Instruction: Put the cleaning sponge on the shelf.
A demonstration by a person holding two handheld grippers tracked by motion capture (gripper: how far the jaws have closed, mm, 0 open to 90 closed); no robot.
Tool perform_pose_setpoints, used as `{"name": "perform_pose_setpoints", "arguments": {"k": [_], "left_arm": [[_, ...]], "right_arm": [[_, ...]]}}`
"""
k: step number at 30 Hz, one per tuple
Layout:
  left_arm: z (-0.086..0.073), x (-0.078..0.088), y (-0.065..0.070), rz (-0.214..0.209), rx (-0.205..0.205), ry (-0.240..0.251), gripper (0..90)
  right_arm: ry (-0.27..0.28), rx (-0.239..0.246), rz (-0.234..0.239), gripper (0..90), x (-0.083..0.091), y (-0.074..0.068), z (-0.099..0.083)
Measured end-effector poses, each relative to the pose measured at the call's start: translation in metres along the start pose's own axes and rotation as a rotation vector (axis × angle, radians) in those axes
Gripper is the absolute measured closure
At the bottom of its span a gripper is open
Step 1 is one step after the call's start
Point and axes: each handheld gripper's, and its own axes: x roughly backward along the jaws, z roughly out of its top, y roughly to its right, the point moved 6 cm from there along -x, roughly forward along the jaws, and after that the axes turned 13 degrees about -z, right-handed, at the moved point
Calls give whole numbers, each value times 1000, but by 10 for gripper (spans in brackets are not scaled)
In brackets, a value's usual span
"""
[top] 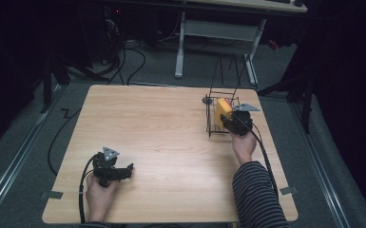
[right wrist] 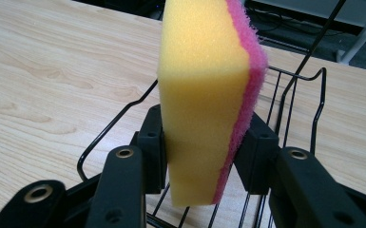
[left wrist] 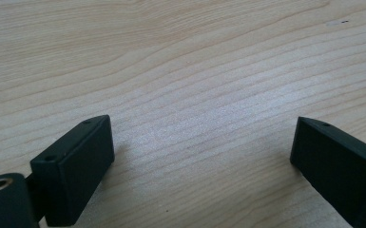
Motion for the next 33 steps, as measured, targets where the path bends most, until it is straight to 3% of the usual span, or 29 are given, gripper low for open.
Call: {"name": "perform_pose_setpoints", "arguments": {"k": [12,20,26,33], "left_arm": [[0,0,0,0,0,0,77],[0,0,0,0,0,0,77],[0,0,0,0,0,0,77],[0,0,0,0,0,0,77]], "right_arm": [[-7,1,4,600,1,0,-1],[-31,-2,12,540,0,1,-3],[-40,-12,4,410,2,2,-3],[-37,-23,18,329,9,4,0]]}}
